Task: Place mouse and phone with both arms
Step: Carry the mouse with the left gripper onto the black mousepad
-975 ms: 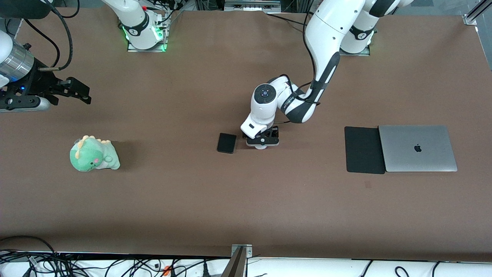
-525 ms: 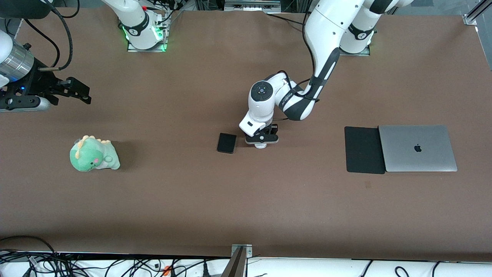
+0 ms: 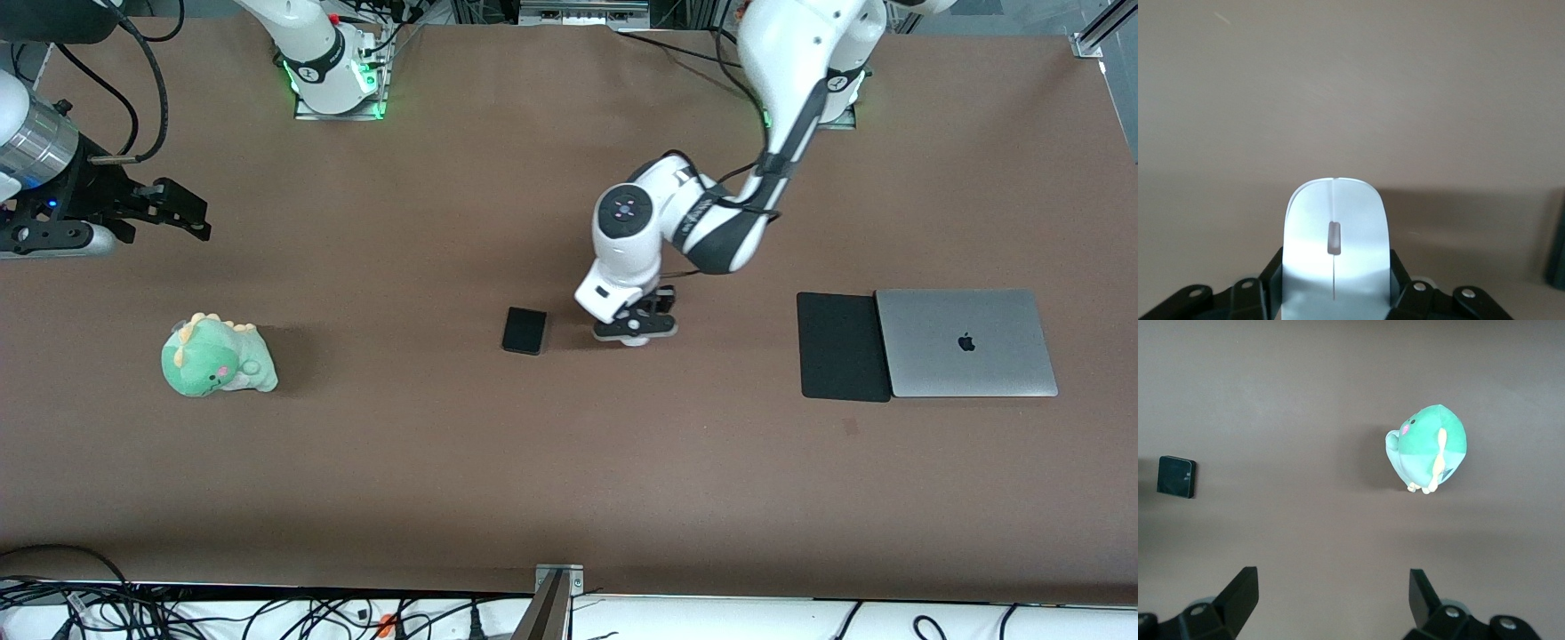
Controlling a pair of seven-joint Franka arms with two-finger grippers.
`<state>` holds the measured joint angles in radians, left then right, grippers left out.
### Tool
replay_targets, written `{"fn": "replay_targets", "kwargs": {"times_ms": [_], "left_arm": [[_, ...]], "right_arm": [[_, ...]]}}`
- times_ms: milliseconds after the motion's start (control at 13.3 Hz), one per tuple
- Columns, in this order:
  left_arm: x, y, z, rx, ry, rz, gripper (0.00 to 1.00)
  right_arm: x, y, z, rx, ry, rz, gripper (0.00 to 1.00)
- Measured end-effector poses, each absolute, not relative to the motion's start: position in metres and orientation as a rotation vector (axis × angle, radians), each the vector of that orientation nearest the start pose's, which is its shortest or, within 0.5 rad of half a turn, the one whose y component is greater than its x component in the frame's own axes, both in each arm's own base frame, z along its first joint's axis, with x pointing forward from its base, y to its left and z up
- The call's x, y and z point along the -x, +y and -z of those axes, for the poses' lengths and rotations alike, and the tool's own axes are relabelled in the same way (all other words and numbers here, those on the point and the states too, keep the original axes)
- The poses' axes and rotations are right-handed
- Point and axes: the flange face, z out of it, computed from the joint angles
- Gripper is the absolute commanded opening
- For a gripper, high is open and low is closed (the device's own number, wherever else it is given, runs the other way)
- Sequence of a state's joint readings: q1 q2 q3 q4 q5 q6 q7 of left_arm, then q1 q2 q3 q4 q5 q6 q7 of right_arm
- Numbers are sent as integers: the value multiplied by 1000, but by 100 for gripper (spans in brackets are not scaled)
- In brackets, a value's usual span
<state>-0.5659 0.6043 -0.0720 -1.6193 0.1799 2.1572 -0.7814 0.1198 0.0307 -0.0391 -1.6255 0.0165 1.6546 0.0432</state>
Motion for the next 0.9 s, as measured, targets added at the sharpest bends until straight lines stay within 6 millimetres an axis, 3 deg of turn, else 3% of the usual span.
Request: {"fn": "replay_targets", "kwargs": {"times_ms": [225, 375, 525, 750, 900], "left_arm": [[-597, -309, -313, 2978, -9, -52, 41], [-615, -252, -332, 2958, -15, -110, 41], [-635, -182, -348, 2961, 38, -149, 41], [-656, -62, -353, 2980, 128, -198, 41], [-656, -17, -346, 2988, 134, -232, 40]], "right_arm": [[-568, 48, -589, 3126, -56, -4, 100], [-568, 48, -589, 3126, -56, -4, 100], [-568, 48, -589, 3126, -56, -3, 100], [-568, 48, -589, 3126, -56, -3, 100], [-568, 48, -589, 3126, -56, -3, 100]]}}
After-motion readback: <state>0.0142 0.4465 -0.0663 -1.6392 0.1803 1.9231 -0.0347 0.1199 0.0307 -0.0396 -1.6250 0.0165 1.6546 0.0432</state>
